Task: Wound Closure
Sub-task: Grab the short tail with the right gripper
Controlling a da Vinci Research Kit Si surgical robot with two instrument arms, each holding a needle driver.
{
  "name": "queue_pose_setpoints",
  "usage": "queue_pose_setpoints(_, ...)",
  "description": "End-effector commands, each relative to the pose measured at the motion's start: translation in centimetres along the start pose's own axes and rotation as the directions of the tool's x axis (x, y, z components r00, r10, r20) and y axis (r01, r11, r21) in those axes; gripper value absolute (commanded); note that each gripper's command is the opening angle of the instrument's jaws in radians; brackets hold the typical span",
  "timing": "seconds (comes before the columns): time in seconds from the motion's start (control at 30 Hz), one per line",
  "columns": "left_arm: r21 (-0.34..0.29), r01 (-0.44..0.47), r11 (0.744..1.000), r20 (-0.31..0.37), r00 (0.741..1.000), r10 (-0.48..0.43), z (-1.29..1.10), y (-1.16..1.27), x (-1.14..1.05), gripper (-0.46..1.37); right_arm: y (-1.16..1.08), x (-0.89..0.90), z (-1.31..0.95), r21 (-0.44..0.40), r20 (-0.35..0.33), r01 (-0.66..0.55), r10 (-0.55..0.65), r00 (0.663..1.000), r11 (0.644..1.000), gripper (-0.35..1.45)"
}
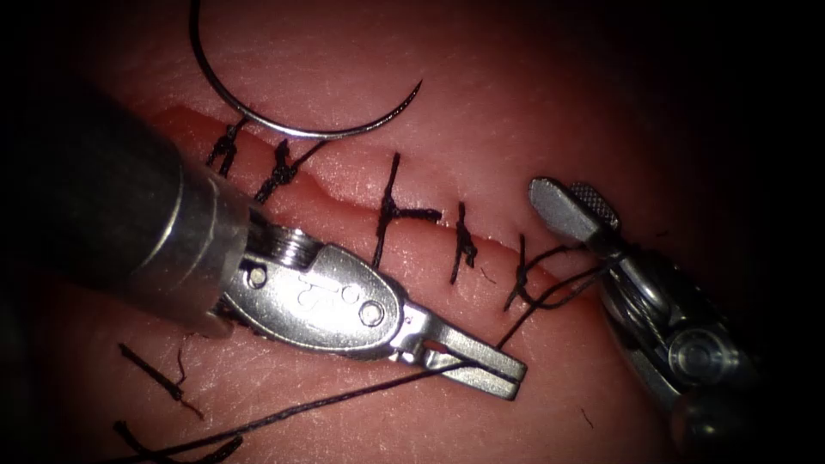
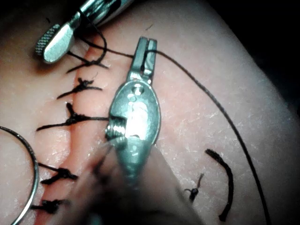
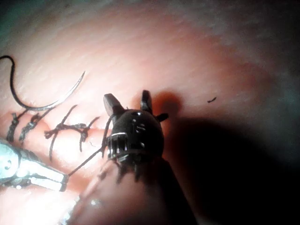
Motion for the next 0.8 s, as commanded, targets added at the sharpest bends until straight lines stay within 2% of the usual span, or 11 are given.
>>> queue_pose_setpoints(0.03,0.000,0.000,1.000,0.000,1.000,0.000,0.00,0.00,0.00,-0.35,-0.01,0.01,-0.01,0.000,0.001,0.000,0.000,1.000,1.000,0.71)
queue_pose_setpoints(0.13,0.000,0.000,1.000,0.000,1.000,0.000,0.00,0.00,0.00,-0.35,-0.03,0.02,-0.02,0.003,-0.001,-0.002,0.002,1.000,1.000,0.75)
queue_pose_setpoints(0.3,0.000,0.002,1.000,0.000,1.000,-0.002,0.00,0.00,0.03,-0.35,-0.12,0.05,-0.07,0.011,-0.010,0.000,0.000,1.000,1.000,0.93)
queue_pose_setpoints(0.43,-0.001,0.004,1.000,0.000,1.000,-0.004,0.00,0.00,0.06,-0.35,-0.22,0.06,-0.12,0.015,-0.016,0.009,-0.008,1.000,1.000,0.84)
queue_pose_setpoints(0.8,-0.002,0.010,1.000,-0.001,1.000,-0.010,-0.03,0.01,0.15,-0.35,-0.28,-0.07,-0.37,0.014,-0.020,0.009,-0.009,1.000,1.000,0.82)
